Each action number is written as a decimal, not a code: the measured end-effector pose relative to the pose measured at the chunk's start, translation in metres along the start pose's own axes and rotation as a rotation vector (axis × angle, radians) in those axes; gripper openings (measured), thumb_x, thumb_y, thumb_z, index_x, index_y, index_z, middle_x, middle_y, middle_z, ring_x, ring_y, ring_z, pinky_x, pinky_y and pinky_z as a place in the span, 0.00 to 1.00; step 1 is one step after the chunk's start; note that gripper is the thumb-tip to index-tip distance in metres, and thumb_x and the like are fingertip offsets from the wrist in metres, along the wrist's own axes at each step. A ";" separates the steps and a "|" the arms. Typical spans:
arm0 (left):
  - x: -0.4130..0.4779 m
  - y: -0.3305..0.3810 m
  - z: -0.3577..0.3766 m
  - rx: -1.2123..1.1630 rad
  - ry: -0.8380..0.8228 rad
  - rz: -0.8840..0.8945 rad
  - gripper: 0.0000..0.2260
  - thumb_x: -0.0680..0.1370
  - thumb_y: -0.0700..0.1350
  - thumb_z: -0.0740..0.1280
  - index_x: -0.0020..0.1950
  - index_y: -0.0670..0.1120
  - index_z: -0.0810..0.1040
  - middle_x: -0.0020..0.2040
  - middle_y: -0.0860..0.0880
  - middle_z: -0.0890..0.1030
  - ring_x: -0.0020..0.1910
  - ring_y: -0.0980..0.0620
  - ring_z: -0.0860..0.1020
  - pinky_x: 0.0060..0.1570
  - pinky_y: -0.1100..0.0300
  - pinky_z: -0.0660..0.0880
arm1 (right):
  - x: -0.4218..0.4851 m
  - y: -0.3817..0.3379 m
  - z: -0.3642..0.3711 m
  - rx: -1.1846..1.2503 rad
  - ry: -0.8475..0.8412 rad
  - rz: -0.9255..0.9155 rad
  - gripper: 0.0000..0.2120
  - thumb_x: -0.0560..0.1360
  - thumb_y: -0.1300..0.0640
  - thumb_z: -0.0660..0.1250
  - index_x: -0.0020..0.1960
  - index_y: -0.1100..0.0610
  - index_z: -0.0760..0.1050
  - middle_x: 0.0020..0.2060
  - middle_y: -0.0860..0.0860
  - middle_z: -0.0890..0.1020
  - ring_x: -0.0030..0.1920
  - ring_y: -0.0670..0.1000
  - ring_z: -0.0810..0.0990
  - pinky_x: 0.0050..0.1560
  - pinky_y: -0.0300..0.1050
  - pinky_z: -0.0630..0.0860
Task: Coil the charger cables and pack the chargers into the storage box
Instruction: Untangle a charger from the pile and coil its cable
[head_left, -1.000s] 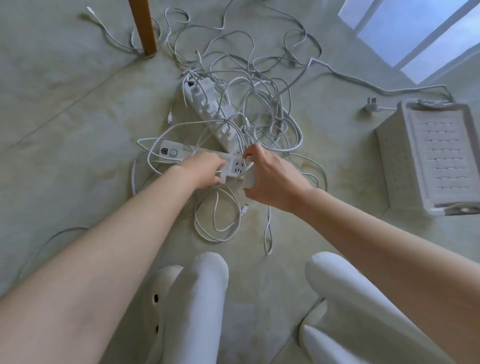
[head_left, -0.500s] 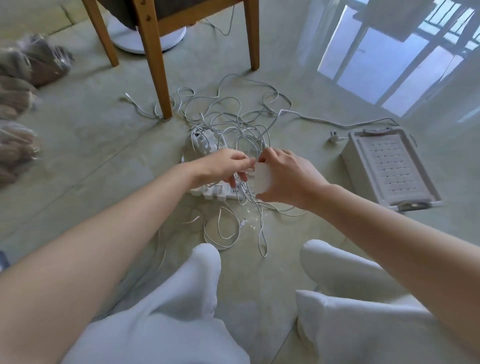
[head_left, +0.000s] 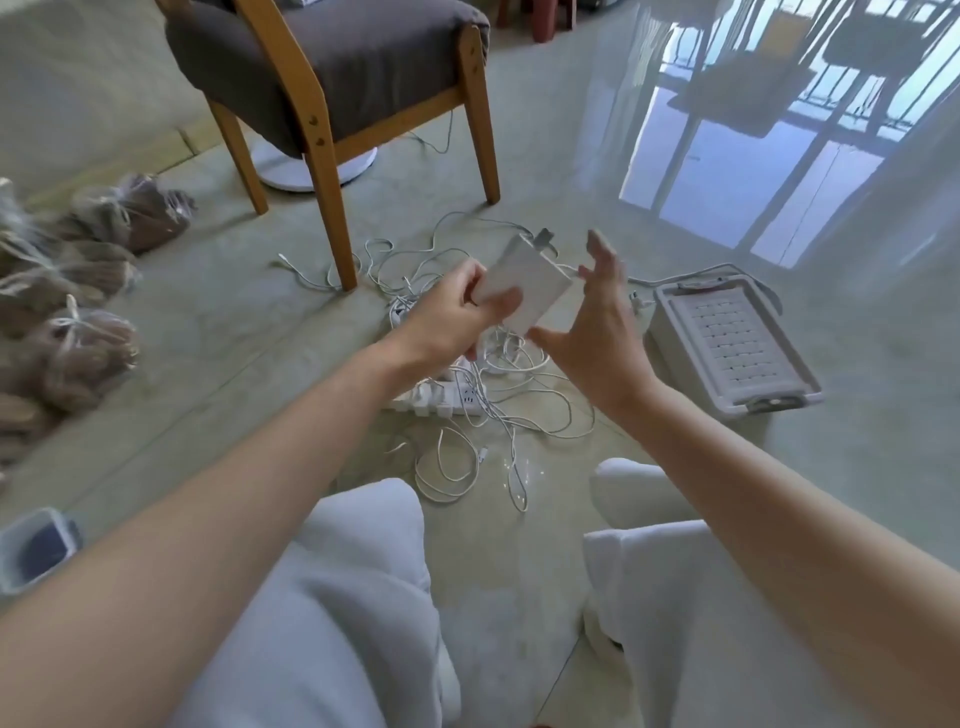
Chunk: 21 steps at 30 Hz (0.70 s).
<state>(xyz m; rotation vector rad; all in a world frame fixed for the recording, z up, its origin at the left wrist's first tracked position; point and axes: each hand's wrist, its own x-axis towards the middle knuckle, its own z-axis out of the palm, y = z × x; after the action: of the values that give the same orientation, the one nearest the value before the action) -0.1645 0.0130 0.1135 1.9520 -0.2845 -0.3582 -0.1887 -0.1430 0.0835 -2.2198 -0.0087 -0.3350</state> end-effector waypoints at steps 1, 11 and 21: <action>-0.005 0.006 0.002 -0.083 0.032 -0.017 0.14 0.79 0.50 0.63 0.54 0.40 0.68 0.38 0.50 0.73 0.25 0.56 0.70 0.27 0.67 0.69 | 0.001 0.000 -0.002 0.122 -0.021 0.107 0.42 0.68 0.61 0.74 0.73 0.63 0.53 0.68 0.56 0.66 0.63 0.50 0.71 0.61 0.34 0.64; -0.035 0.030 0.019 -0.714 0.077 -0.121 0.15 0.80 0.50 0.60 0.62 0.42 0.69 0.35 0.53 0.80 0.27 0.53 0.70 0.35 0.59 0.74 | -0.035 0.013 0.035 0.270 -0.713 0.046 0.11 0.76 0.58 0.64 0.58 0.53 0.72 0.60 0.52 0.77 0.63 0.51 0.74 0.67 0.47 0.67; -0.027 0.004 0.000 -0.956 0.186 -0.127 0.15 0.78 0.51 0.61 0.59 0.42 0.72 0.41 0.45 0.80 0.23 0.57 0.69 0.28 0.64 0.73 | -0.016 0.017 0.016 0.031 -0.351 0.019 0.13 0.80 0.60 0.56 0.40 0.54 0.75 0.27 0.46 0.77 0.30 0.49 0.75 0.40 0.43 0.71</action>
<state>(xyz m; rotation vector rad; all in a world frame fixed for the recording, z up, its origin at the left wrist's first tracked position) -0.1897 0.0215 0.1205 1.0463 0.1298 -0.3097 -0.1983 -0.1399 0.0573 -2.2200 -0.1810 0.0678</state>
